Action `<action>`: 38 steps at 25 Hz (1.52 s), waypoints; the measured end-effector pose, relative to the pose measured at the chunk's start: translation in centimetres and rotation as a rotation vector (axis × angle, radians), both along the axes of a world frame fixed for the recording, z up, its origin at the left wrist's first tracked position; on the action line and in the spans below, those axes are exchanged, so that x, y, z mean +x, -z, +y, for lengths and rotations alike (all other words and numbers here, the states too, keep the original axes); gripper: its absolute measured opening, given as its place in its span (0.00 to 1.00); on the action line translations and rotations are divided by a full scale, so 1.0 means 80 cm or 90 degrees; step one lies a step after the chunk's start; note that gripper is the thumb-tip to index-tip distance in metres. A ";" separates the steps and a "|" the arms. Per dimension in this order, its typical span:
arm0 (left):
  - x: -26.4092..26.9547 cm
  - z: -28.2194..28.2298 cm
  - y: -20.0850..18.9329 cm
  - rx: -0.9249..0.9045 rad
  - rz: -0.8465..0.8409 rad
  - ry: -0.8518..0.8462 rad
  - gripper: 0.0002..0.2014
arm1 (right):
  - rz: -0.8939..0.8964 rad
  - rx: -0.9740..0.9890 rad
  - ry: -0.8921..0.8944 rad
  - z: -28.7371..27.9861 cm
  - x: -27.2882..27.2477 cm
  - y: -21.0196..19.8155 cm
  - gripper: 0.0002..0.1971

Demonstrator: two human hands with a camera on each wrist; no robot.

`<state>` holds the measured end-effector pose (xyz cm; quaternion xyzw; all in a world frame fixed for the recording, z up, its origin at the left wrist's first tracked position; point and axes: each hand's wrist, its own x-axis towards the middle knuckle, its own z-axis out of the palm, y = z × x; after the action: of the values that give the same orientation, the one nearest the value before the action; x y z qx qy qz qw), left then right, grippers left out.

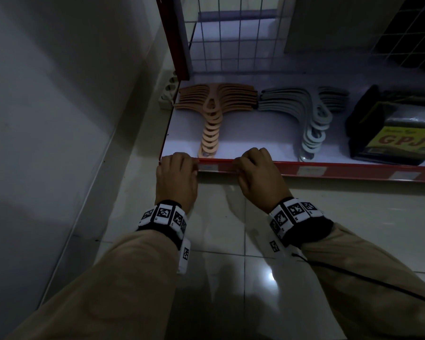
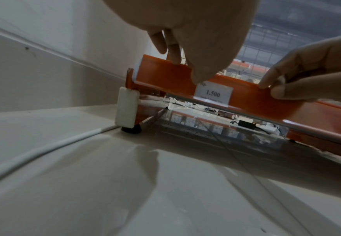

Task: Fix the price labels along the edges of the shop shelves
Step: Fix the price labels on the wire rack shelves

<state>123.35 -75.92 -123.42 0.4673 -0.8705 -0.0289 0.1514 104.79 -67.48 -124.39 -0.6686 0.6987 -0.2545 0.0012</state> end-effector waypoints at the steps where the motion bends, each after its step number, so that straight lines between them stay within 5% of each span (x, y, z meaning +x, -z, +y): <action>1: -0.001 0.003 -0.001 0.006 -0.001 -0.003 0.13 | -0.005 0.005 0.003 0.003 -0.005 -0.001 0.11; 11: -0.092 0.039 -0.080 0.019 -0.018 0.152 0.09 | -0.071 -0.039 0.097 0.054 -0.078 -0.074 0.09; 25: -0.210 0.048 -0.348 -0.325 0.122 0.377 0.08 | 0.038 -0.240 0.283 0.095 -0.148 -0.300 0.13; 38: -0.236 0.037 -0.376 -0.311 0.082 0.441 0.20 | 0.118 -0.265 0.439 0.114 -0.173 -0.349 0.15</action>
<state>104.44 -72.94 -93.35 0.0950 -0.9461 0.0995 0.2932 90.99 -58.32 -96.50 -0.4016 0.8123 -0.3149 -0.2825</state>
